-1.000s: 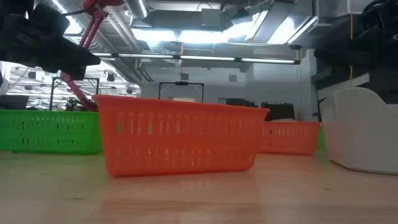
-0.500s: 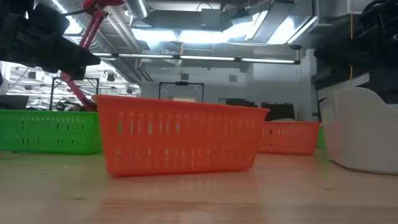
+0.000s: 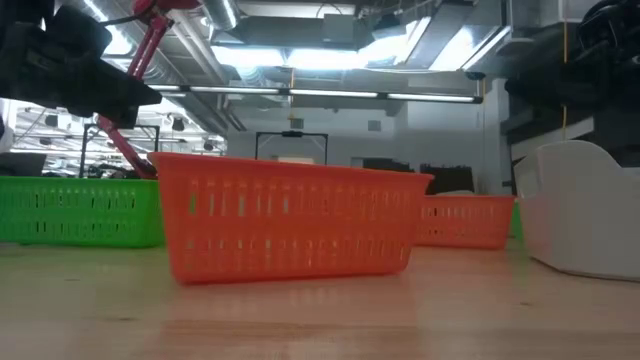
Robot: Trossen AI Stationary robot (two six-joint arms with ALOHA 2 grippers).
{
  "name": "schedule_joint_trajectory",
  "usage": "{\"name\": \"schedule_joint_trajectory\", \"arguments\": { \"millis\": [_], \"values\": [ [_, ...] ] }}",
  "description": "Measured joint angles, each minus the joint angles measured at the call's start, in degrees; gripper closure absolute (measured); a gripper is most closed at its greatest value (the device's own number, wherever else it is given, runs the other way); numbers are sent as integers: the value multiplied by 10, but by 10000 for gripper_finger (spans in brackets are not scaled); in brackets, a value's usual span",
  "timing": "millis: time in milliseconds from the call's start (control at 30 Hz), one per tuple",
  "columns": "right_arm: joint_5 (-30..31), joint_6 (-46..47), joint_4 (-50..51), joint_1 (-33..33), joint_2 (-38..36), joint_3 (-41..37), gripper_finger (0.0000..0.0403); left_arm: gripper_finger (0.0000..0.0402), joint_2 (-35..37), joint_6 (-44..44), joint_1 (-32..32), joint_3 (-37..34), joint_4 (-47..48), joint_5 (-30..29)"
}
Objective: Stack baskets by color
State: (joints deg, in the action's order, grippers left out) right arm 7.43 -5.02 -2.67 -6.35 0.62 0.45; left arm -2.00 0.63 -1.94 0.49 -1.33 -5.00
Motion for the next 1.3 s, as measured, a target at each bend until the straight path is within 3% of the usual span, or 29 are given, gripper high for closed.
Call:
{"name": "schedule_joint_trajectory", "arguments": {
  "millis": [700, 933, 1133, 1300],
  "values": [
    [0, 2, 0, 0, 0, 0, 272, 401, 0, 0, 0, 0, 0, 0],
    [-5, 159, -1, 0, 0, 0, 272, 401, 0, 0, 0, 0, 0, 0],
    [-96, 226, 11, 0, 0, 0, 272, 401, 0, 8, 0, 0, 0, -2],
    [-182, 227, -2, 0, 0, 0, 272, 401, 0, 60, 0, 0, -19, -7]
  ]
}}
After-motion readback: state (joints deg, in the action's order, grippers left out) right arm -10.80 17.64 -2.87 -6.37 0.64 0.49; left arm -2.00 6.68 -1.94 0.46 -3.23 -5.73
